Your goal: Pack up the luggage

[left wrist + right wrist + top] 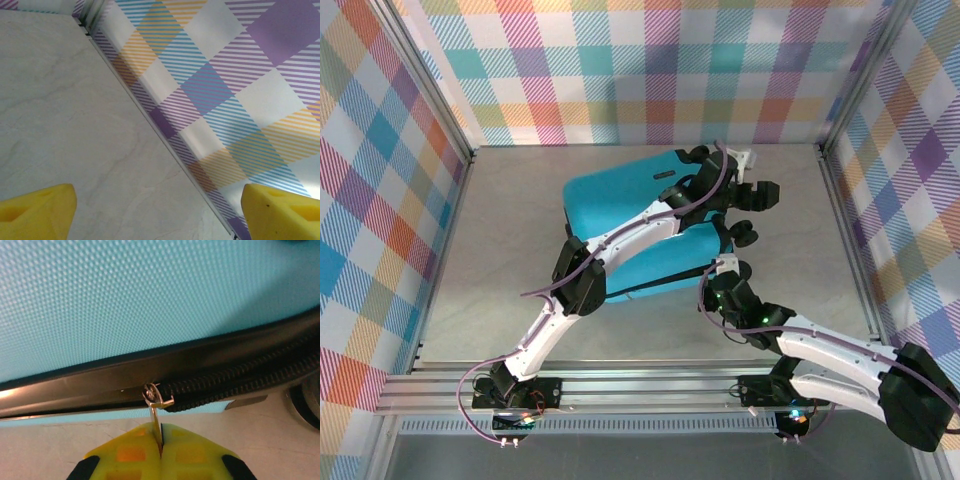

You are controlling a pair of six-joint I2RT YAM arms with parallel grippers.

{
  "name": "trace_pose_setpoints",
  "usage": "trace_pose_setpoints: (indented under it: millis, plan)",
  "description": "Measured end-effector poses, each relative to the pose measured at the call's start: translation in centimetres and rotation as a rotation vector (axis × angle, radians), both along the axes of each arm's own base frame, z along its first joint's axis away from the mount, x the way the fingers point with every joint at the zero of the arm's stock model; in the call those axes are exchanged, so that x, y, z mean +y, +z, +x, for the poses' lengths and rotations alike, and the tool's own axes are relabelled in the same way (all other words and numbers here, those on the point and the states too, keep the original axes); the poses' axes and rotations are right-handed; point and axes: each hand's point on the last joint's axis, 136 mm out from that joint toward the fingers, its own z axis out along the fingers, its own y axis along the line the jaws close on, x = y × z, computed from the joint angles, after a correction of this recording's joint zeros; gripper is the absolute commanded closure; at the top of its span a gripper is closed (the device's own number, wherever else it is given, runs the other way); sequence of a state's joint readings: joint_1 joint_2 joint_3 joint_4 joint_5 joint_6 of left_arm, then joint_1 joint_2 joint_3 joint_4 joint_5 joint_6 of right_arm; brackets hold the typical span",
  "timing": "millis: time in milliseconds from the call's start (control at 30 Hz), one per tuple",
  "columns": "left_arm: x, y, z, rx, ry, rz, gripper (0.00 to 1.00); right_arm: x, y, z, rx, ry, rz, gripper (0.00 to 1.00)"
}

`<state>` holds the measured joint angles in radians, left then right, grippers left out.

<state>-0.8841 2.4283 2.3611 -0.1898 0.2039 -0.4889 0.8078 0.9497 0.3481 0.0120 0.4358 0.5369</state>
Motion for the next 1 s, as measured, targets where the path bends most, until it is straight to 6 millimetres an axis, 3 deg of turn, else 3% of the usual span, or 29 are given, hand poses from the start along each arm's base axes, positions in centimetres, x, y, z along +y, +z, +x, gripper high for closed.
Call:
trace_pose_setpoints:
  millis: [167, 300, 400, 500, 567, 633, 767, 833, 900, 1000]
  plan:
    - [0.2, -0.1, 0.1, -0.012, 0.001, 0.010, 0.18, -0.2, -0.1, 0.0, 0.005, -0.009, 0.001, 1.00]
    - [1.0, 0.1, -0.1, -0.052, 0.000, 0.038, 0.12, 0.0, -0.2, 0.2, 0.004, -0.010, 0.004, 1.00]
    - [3.1, 0.5, -0.2, -0.092, 0.029, 0.087, 0.07, 0.4, 0.0, 0.2, 0.004, 0.003, 0.018, 1.00]
    - [6.8, 1.3, -0.4, -0.117, 0.078, 0.131, 0.04, 1.7, 0.5, 0.0, -0.004, 0.055, 0.062, 1.00]
    - [11.1, 2.7, -0.3, -0.121, 0.149, 0.176, 0.04, 2.5, 0.8, -0.1, 0.000, 0.082, 0.086, 1.00]
    - [17.5, 4.2, -0.6, -0.096, 0.252, 0.238, 0.03, 1.7, 0.2, 0.5, 0.005, 0.042, 0.068, 1.00]
    - [30.9, 9.4, -0.7, -0.134, 0.531, 0.249, 0.03, 0.1, 0.2, 1.5, -0.008, -0.040, 0.056, 1.00]
    - [35.6, 11.0, -1.9, -0.151, 0.638, 0.254, 0.03, -0.2, 0.2, 1.7, -0.009, -0.056, 0.057, 1.00]
    - [38.0, 11.5, -3.8, -0.152, 0.685, 0.258, 0.02, -0.3, 0.2, 1.8, -0.008, -0.059, 0.058, 1.00]
    - [40.4, 10.1, -6.1, -0.108, 0.725, 0.312, 0.03, -0.2, 0.2, 1.8, -0.009, -0.058, 0.059, 1.00]
